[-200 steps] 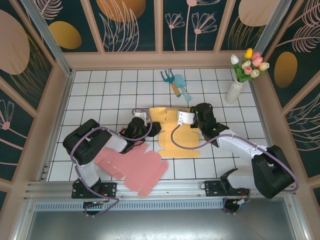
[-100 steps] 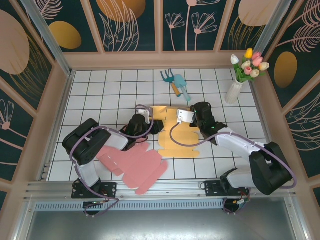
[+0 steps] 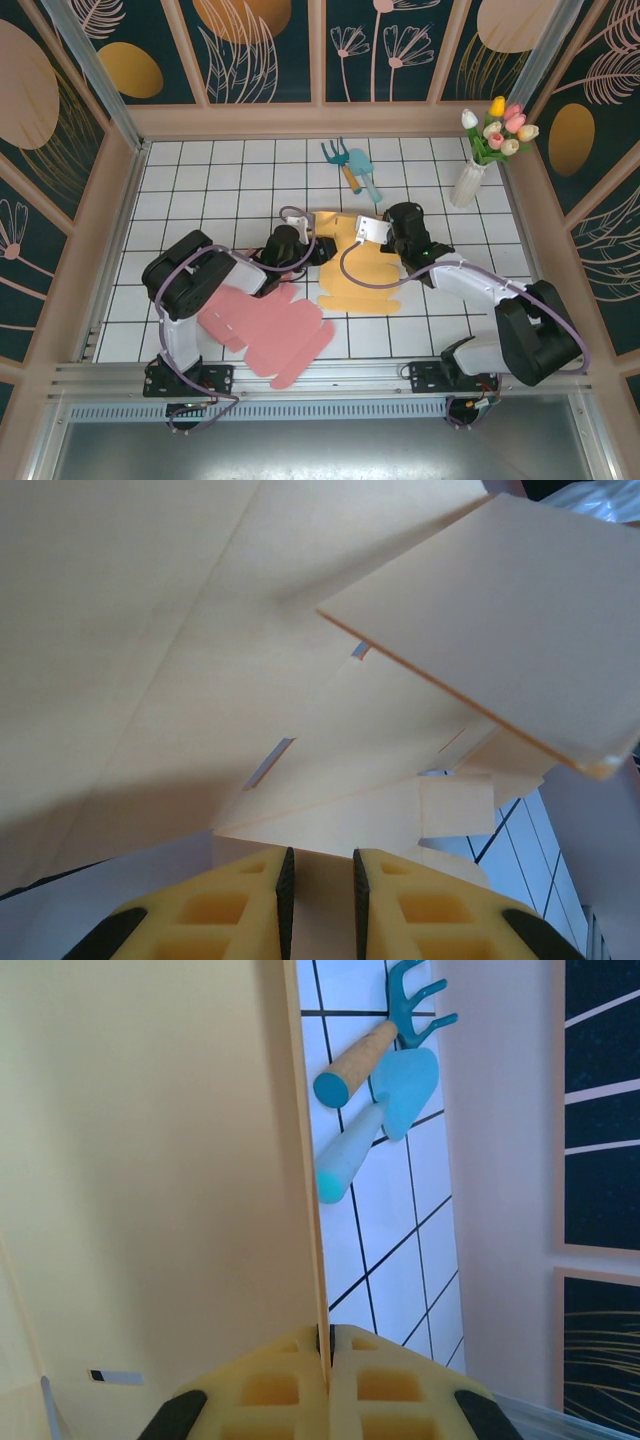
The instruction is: Fold the paper box
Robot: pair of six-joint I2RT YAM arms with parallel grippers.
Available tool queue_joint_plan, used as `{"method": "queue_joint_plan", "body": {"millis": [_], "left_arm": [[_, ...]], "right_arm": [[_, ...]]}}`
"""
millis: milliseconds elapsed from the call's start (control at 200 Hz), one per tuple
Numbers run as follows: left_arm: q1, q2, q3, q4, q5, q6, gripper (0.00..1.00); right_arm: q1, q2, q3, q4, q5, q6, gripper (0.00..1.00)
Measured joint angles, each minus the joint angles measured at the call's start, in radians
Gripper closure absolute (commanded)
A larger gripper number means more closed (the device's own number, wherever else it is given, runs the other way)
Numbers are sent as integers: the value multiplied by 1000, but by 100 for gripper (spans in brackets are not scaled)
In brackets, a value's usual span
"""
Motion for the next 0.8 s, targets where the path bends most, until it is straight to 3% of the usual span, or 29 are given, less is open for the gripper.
{"method": "queue_joint_plan", "body": {"millis": [405, 801], "left_arm": [[-6, 63, 42, 27, -14, -2, 69], [-10, -286, -79, -114, -163, 153, 67]], "right_arm": [[-39, 18, -15, 10, -35, -27, 100], [-68, -6, -40, 40, -91, -110, 100]]}}
